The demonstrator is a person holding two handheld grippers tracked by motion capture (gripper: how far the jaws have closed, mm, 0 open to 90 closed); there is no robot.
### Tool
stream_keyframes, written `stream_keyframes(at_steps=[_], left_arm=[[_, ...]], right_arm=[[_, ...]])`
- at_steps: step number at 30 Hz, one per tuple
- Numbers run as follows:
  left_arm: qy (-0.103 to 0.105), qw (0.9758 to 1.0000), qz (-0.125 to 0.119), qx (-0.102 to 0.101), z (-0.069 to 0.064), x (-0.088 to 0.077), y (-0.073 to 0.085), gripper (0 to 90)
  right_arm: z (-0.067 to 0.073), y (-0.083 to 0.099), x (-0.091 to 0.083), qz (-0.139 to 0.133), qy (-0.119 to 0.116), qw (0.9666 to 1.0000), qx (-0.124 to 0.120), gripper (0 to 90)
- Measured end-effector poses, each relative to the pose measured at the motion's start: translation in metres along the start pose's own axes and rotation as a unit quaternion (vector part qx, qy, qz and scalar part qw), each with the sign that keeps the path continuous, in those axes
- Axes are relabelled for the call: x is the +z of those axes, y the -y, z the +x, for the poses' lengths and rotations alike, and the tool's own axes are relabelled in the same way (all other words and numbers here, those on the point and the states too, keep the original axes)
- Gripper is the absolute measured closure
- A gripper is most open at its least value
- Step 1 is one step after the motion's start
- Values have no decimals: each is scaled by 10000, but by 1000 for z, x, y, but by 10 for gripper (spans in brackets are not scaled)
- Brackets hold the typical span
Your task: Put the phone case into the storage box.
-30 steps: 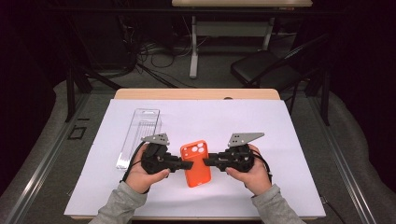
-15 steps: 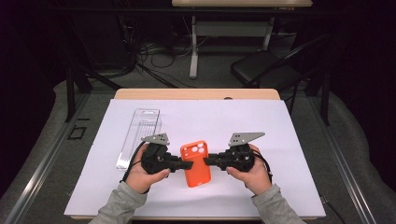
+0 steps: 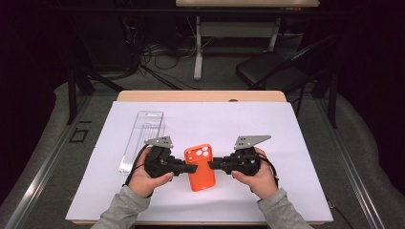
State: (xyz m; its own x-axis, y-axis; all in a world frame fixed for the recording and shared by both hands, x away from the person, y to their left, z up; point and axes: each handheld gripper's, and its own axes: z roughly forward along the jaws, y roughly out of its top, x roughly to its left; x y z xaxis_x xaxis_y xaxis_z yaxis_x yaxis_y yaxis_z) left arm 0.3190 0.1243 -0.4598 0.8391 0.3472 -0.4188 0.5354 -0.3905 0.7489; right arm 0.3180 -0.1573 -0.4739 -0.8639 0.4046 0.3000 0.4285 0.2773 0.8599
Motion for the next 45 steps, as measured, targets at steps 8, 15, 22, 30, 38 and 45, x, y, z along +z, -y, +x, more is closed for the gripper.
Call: stream_keyframes(at_steps=[8,15,22,30,38,45], left_arm=[[-24,10000,-9,-27,0,0,0,807],[-39,10000,-20,-46,1,0,0,803],[-42,9999,-66,-79,2,0,0,797],[-88,9999,-108,-77,1,-1,0,762],[-134,9998,-151,-73,2,-1,0,719],[-295,9992,-268,-90,4,-2,-1,680]], right_arm=[[0,0,0,-22,19,10000,-8,821],[0,1,1,-22,26,10000,61,824],[-1,2,1,-51,44,9999,101,824],[0,2,1,-75,69,9999,120,826],[0,2,0,-122,112,9998,134,827],[-3,2,-3,-214,225,9993,215,827]])
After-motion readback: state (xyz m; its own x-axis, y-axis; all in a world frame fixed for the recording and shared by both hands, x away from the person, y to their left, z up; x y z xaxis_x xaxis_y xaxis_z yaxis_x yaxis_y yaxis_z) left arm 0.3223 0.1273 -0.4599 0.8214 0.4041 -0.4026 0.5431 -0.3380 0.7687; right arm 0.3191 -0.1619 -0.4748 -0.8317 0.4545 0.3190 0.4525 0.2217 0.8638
